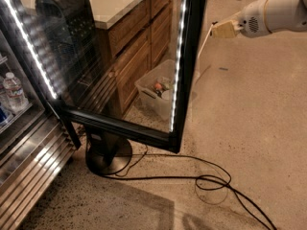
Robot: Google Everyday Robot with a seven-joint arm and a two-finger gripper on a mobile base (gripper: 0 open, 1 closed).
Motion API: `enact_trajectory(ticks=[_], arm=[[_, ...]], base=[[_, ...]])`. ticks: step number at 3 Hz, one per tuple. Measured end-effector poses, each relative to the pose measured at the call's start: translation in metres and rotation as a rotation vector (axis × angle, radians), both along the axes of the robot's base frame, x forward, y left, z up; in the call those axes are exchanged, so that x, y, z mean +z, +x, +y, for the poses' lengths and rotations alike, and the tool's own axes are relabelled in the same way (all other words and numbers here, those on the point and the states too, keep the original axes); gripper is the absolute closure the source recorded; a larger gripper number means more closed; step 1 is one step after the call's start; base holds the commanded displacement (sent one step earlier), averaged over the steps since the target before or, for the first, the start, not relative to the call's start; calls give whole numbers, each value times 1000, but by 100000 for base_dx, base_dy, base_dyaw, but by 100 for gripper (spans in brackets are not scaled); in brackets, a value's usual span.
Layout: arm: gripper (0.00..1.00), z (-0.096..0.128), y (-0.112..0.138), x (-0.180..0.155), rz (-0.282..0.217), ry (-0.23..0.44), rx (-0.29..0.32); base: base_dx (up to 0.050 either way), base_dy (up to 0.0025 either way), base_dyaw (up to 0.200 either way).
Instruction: Close right fridge door
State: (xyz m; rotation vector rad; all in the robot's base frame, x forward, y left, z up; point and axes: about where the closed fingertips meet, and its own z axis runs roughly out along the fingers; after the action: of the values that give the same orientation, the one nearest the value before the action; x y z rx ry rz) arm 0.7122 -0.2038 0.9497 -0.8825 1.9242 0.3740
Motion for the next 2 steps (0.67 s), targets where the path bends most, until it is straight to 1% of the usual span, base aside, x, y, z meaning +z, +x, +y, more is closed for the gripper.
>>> enact_trajectory(ticks=[1,2], arm=[[100,8,3,-11,16,19,46],[100,4,33,-18,-13,12,5]], base=[[0,0,0],[0,0,0]])
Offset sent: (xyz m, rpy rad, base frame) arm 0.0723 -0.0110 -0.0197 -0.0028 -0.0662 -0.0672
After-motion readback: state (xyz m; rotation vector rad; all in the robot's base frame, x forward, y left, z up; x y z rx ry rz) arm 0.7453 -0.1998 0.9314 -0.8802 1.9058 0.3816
